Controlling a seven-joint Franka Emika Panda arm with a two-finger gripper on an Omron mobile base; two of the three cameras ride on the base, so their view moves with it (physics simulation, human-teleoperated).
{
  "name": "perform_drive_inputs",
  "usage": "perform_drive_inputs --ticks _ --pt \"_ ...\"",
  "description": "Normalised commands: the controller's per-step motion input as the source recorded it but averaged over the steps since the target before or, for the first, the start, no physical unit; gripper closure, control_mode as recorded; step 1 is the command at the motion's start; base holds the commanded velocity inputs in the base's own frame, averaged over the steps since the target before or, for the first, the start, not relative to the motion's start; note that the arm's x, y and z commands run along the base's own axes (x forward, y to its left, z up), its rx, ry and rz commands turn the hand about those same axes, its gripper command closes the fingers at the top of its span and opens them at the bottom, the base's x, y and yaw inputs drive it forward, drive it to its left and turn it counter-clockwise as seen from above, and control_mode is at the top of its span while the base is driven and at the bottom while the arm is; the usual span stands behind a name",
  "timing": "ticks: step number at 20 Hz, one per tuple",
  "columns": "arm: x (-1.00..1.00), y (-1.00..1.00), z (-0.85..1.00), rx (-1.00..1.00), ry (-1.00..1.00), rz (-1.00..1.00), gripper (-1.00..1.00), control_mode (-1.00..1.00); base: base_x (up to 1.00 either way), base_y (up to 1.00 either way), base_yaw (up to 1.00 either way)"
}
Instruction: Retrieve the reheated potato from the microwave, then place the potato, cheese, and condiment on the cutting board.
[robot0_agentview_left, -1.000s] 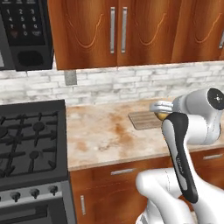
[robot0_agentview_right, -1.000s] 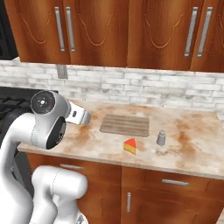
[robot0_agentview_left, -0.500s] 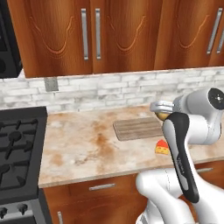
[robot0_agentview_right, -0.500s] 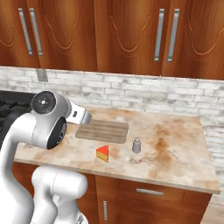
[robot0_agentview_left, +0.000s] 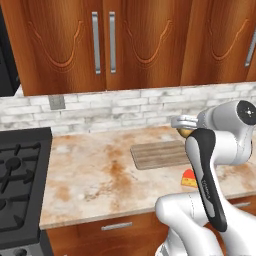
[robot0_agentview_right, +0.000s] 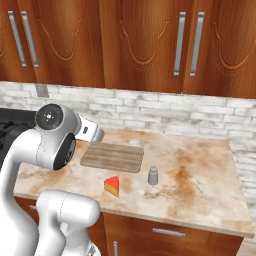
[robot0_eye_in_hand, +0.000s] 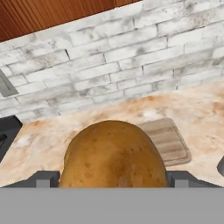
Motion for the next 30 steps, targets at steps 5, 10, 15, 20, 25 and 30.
perform_drive_inputs --ticks 5,10,15,20,25,30 --pt "0.00 0.00 0.00 0.00 0.00 0.00 1.00 1.00 0.25 -0.11 0.00" --pt "0.00 0.00 0.00 0.00 0.00 0.00 1.00 1.00 0.00 0.00 0.00" --pt "0.00 0.00 0.00 0.00 0.00 0.00 1.00 1.00 0.00 0.00 0.00" --pt "0.00 0.00 0.00 0.00 0.00 0.00 1.00 -1.00 0.00 0.00 0.00" --pt "0.00 0.00 0.00 0.00 0.00 0.00 1.00 -1.00 0.00 0.00 0.00" --pt "0.00 0.00 0.00 0.00 0.00 0.00 1.00 -1.00 0.00 0.00 0.00"
